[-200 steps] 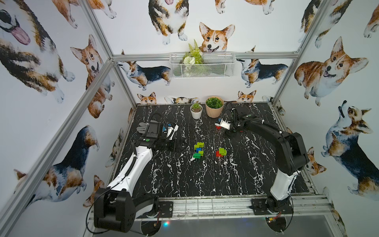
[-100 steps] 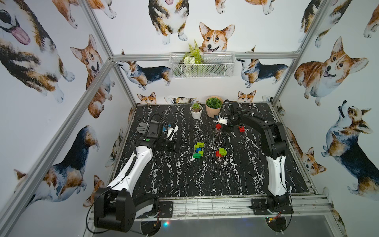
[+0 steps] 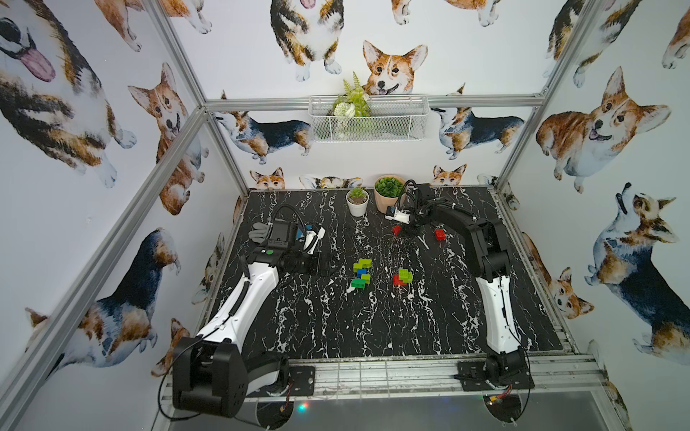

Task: Assemble the letter s with lego
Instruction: Move the lego brick at the center of the board.

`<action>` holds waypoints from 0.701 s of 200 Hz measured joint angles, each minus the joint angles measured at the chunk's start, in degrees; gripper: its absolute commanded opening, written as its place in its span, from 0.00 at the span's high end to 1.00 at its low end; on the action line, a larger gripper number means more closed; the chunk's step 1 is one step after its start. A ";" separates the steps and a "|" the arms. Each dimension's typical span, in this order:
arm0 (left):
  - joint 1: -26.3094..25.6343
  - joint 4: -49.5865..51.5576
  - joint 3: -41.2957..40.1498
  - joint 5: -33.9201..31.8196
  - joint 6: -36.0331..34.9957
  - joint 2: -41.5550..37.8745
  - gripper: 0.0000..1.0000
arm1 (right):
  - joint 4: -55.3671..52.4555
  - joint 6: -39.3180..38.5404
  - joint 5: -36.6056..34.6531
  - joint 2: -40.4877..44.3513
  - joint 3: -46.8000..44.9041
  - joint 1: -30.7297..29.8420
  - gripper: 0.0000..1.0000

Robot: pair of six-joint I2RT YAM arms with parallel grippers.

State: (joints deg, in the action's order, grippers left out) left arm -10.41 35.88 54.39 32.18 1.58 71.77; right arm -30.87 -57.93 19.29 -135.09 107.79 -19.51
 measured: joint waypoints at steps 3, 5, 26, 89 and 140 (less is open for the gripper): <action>0.00 0.02 0.00 0.00 0.00 0.09 0.00 | -0.02 -0.07 0.22 -0.09 0.15 0.02 0.30; 0.00 0.02 0.02 0.00 0.00 0.15 0.00 | -0.07 -0.13 0.28 -0.17 0.26 0.00 0.31; 0.00 0.00 0.33 0.00 0.15 0.94 0.00 | -1.25 -0.42 1.09 -1.22 2.01 0.02 0.35; 0.00 -0.50 0.55 0.70 1.11 0.74 0.00 | -4.55 -1.84 3.80 -3.15 5.22 -0.07 0.48; 0.00 -0.52 0.76 0.90 1.25 0.85 0.00 | -5.86 -2.10 4.44 -3.21 5.42 -0.46 0.66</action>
State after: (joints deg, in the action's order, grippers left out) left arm -10.41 35.35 55.16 33.08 2.83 72.62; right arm -36.73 -60.03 23.73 -138.30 113.21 -19.97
